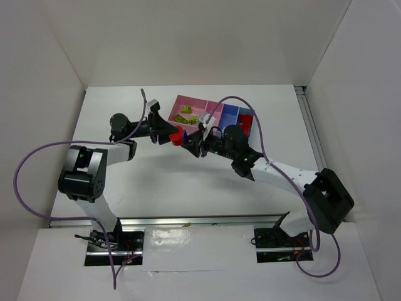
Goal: Sort the legos into containers by color
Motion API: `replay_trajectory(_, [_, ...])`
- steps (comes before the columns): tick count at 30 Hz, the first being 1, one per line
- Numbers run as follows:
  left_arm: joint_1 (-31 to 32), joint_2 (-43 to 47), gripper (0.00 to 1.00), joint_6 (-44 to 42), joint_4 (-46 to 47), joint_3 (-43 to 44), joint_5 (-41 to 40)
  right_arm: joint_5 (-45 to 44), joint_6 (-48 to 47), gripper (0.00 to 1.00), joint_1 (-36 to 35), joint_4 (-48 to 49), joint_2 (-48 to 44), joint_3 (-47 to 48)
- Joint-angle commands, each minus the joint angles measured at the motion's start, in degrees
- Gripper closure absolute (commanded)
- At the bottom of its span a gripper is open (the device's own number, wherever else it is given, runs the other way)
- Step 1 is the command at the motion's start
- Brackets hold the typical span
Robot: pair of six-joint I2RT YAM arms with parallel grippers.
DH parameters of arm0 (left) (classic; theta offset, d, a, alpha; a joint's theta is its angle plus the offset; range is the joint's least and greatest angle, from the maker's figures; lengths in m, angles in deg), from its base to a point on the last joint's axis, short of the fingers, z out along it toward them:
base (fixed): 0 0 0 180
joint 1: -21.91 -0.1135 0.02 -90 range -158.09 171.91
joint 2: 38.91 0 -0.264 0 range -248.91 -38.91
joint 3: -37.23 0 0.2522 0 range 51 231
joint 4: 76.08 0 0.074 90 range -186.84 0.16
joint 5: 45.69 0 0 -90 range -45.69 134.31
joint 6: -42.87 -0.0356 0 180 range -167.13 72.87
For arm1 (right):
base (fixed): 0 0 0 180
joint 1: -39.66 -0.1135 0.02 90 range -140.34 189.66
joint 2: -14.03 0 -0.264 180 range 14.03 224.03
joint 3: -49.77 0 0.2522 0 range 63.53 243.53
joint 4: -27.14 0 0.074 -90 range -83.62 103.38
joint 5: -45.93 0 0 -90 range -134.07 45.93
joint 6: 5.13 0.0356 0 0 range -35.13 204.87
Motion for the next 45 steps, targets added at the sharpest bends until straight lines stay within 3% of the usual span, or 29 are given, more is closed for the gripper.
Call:
replay_trajectory(1, [-0.2,0.3,1.0,10.3,31.6,3.0,-0.5,-3.3,-0.2,0.84,1.0,2.4,-1.7,-1.8])
replay_trajectory(14, [-3.8,-2.1,1.0,11.3,31.6,4.1,-2.6,-6.2,-1.2,0.84,2.1,-3.9,-8.3,-3.4])
replay_trajectory(18, [-4.4,-2.7,1.0,11.8,31.0,4.7,-2.6,-14.6,-1.3,0.84,2.6,-8.6,-7.7,-1.8])
replay_trajectory(20, [-4.4,-2.7,1.0,9.3,26.0,4.7,-1.7,-21.5,1.2,0.83,4.5,-11.9,-5.9,1.9])
replay_trajectory(21, [-4.4,-2.7,1.0,7.1,22.3,4.7,-1.0,-23.4,2.8,0.81,5.3,-15.5,-5.1,3.6])
replay_trajectory(23, [-4.4,0.8,1.0,-5.4,11.1,4.1,1.1,-23.5,6.1,0.77,7.4,-19.3,-3.1,9.3])
replay_trajectory(24, [-4.4,2.6,1.0,-11.7,-6.8,4.1,1.1,-23.5,7.2,0.76,8.8,-22.9,-0.6,11.3])
replay_trajectory(25, [-4.4,4.5,1.0,-19.4,-18.9,5.4,1.1,-23.0,8.8,0.76,9.3,-24.2,0.6,13.1])
replay_trajectory(26, [-4.4,8.2,1.0,-37.6,-32.8,9.5,-0.5,-22.0,9.5,0.76,9.3,-25.2,1.7,15.8])
replay_trajectory(27, [-4.4,9.5,1.0,-47.9,-47.5,13.0,-2.8,-22.0,10.0,0.76,10.1,-25.2,3.5,16.8])
replay_trajectory(28, [-4.4,10.1,1.0,-65.1,-74.2,21.5,-9.9,-22.0,11.2,0.77,10.1,-25.2,4.3,17.5])
replay_trajectory(30, [-3.1,9.1,1.0,-74.7,-90.3,28.5,-16.1,-22.0,12.5,0.79,10.6,-25.2,7.1,19.4])
replay_trajectory(31, [-3.1,9.1,1.0,-77.7,-95.1,31.0,-18.3,-22.5,13.3,0.79,10.6,-25.7,8.2,20.4])
replay_trajectory(38, [-3.7,9.1,1.0,-77.7,-95.8,28.8,-18.4,-27.3,21.0,0.8,11.9,-39.4,23.0,38.2])
replay_trajectory(45, [-3.1,10.8,1.0,-78.3,-96.5,27.8,-19.6,-29.9,25.2,0.77,12.9,-37.2,29.2,41.5])
